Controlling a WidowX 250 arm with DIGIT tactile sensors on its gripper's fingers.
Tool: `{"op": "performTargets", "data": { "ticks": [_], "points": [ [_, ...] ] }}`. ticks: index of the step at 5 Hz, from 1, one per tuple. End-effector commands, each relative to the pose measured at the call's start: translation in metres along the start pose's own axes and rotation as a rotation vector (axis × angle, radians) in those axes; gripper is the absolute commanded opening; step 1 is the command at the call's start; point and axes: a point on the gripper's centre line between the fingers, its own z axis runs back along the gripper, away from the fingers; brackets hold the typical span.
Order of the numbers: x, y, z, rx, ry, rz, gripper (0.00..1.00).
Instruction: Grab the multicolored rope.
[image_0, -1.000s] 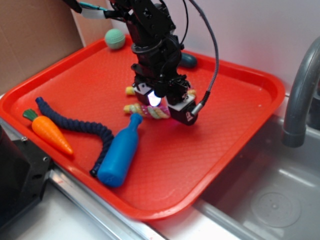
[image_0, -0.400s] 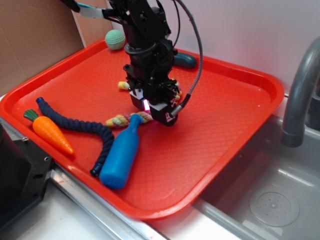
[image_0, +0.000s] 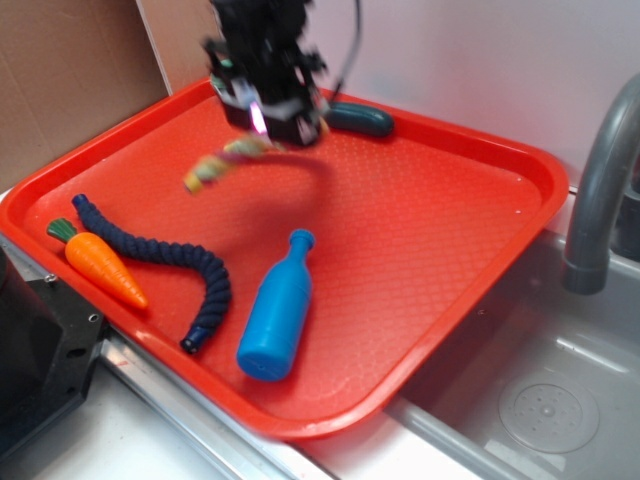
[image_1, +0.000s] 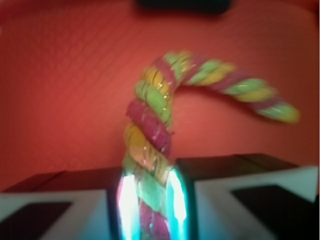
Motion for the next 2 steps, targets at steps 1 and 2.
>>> {"op": "performTargets", "data": {
  "ticks": [1, 2],
  "points": [
    [-0.016, 0.044, 0.121, 0.062, -0.075, 0.269, 0.0],
    [-0.037, 0.039, 0.166, 0.02, -0.164, 0.242, 0.0]
  ]
}}
